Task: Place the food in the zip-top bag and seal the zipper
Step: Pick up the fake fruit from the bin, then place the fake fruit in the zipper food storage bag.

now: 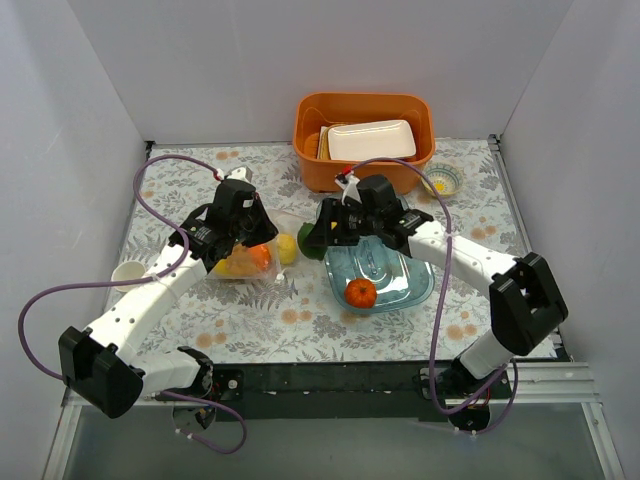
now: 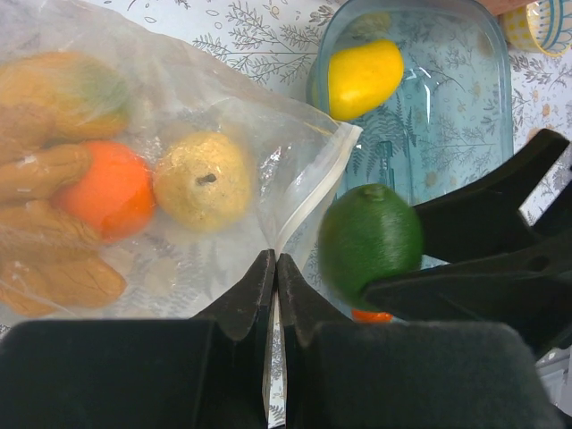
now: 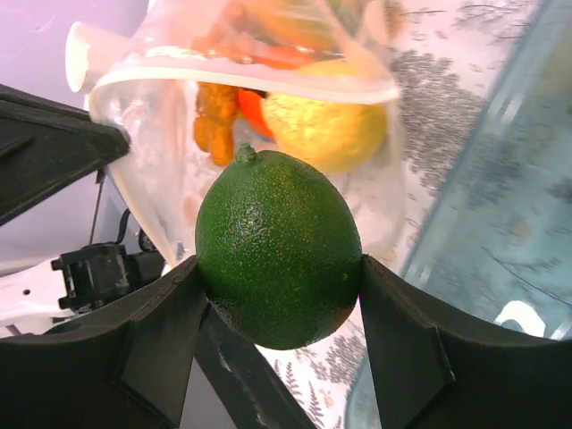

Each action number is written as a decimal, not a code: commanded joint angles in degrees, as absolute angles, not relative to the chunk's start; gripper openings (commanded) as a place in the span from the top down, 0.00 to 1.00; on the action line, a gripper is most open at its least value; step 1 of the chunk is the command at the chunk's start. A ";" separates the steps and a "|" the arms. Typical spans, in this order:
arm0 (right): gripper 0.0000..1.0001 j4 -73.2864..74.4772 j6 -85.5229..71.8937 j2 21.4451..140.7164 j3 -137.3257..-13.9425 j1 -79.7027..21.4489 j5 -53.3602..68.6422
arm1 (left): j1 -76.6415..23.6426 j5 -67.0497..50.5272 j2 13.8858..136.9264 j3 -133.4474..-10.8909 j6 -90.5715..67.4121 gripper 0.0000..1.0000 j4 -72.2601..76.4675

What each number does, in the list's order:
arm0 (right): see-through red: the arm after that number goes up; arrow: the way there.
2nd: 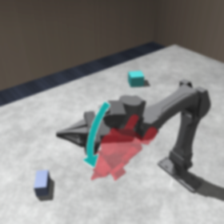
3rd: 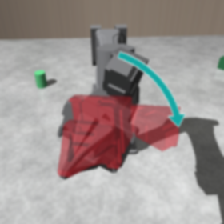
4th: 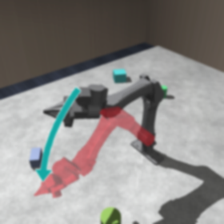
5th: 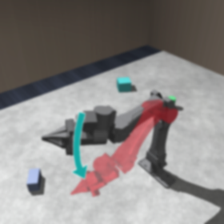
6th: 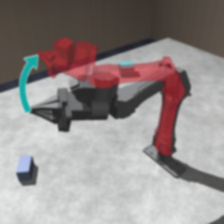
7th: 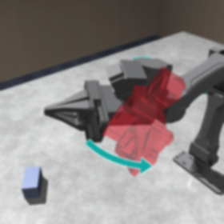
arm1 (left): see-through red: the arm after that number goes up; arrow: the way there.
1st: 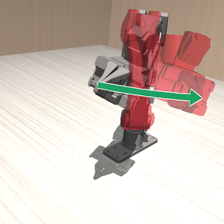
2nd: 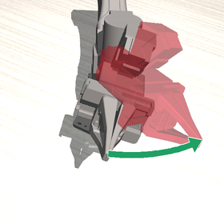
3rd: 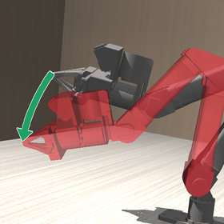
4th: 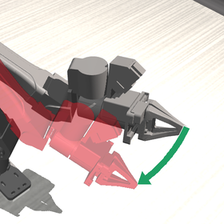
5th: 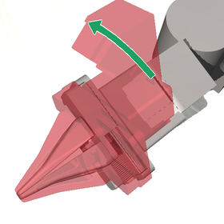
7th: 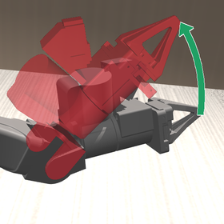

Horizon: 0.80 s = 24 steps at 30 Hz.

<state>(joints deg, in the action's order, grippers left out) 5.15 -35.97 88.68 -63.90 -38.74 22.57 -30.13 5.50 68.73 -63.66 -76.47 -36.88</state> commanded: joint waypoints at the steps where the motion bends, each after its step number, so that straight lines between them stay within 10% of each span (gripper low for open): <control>1: 0.66 -2.20 -38.76 91.57 -68.11 -42.35 24.87 | -30.32 4.31 68.29 -66.09 -76.64 1.00 -36.56; 15: 0.57 -2.28 -37.09 105.20 -80.59 -46.14 26.18 | -30.32 7.29 63.98 -68.11 -77.52 1.00 -36.91; 24: 0.02 -0.44 -33.23 101.96 -78.58 -46.32 26.55 | -30.32 8.61 63.90 -67.15 -77.87 1.00 -37.62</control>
